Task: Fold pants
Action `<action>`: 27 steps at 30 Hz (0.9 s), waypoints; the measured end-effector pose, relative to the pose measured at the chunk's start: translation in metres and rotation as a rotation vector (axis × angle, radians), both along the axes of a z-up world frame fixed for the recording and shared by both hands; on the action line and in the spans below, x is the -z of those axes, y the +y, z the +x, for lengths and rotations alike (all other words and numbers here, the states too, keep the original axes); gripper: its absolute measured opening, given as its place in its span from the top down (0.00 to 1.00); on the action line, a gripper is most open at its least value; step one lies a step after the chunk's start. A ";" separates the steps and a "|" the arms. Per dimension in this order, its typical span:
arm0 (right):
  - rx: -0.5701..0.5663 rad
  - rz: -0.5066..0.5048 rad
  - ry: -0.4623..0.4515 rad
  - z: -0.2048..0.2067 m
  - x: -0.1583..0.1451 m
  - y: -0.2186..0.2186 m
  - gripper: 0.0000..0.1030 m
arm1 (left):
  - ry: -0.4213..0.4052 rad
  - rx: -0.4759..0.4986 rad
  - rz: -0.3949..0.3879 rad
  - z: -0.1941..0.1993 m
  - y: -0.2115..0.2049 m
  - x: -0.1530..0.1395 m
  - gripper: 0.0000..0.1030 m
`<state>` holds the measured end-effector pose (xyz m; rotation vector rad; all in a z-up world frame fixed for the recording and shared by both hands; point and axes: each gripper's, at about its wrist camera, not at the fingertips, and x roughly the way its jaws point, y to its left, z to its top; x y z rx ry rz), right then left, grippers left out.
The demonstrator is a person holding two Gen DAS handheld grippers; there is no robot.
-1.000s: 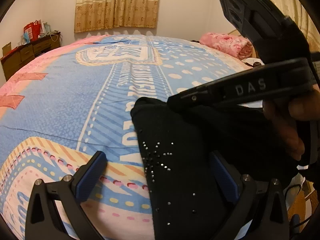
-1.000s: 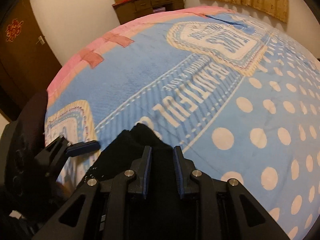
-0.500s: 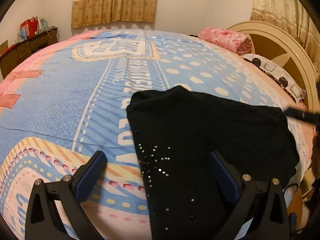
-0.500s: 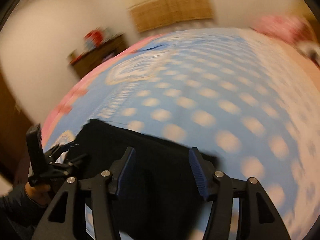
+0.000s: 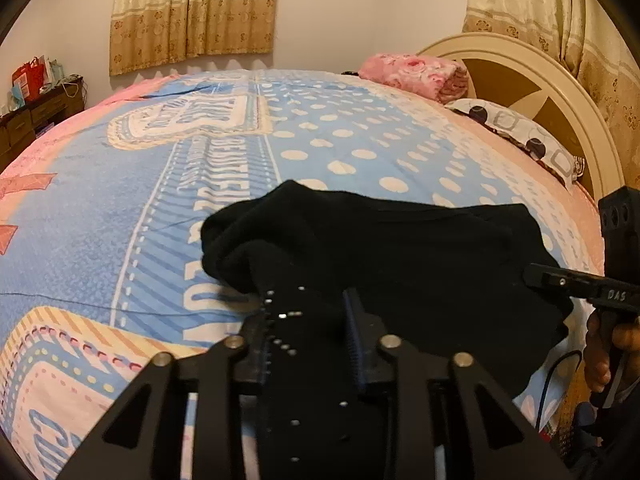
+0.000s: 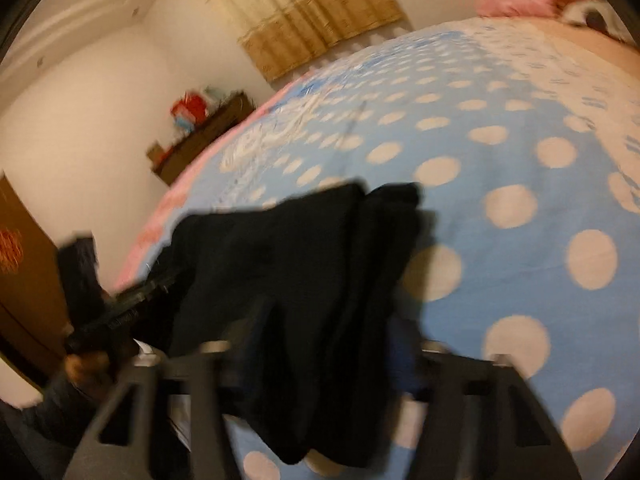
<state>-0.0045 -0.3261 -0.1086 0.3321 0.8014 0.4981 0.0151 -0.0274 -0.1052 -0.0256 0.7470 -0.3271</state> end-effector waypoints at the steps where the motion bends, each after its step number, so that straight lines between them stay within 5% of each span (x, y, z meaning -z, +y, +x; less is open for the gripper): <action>1: -0.005 -0.001 -0.008 0.000 -0.002 0.002 0.67 | 0.000 -0.004 -0.015 -0.001 0.003 -0.002 0.77; 5: -0.011 0.014 -0.042 -0.002 -0.017 0.005 0.73 | -0.012 -0.008 -0.039 -0.003 0.009 -0.009 0.86; 14: -0.123 -0.064 -0.175 0.021 -0.081 0.046 0.74 | -0.104 -0.091 -0.087 -0.015 0.050 -0.048 0.87; 27: -0.397 -0.134 -0.249 0.130 -0.133 0.201 0.74 | -0.181 -0.359 -0.024 0.003 0.179 -0.073 0.87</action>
